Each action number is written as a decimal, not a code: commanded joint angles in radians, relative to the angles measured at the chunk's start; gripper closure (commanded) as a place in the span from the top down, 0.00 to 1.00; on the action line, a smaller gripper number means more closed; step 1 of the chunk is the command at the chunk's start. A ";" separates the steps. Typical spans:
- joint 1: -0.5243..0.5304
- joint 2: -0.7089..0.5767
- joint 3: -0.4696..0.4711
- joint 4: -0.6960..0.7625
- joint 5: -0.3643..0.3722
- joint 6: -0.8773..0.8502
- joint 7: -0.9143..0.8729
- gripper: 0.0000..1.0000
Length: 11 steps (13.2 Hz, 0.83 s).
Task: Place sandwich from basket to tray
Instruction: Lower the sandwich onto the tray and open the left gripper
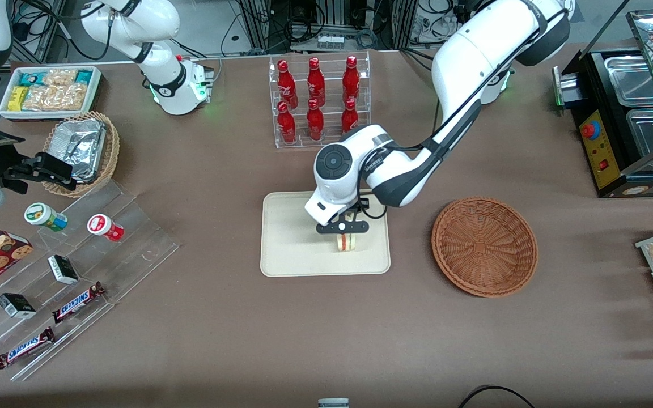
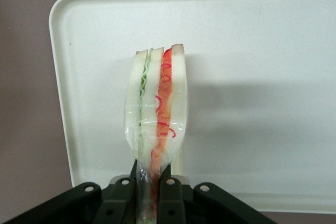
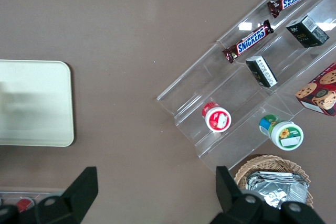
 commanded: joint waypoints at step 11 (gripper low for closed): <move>-0.027 0.066 0.005 0.034 0.060 0.028 -0.021 0.98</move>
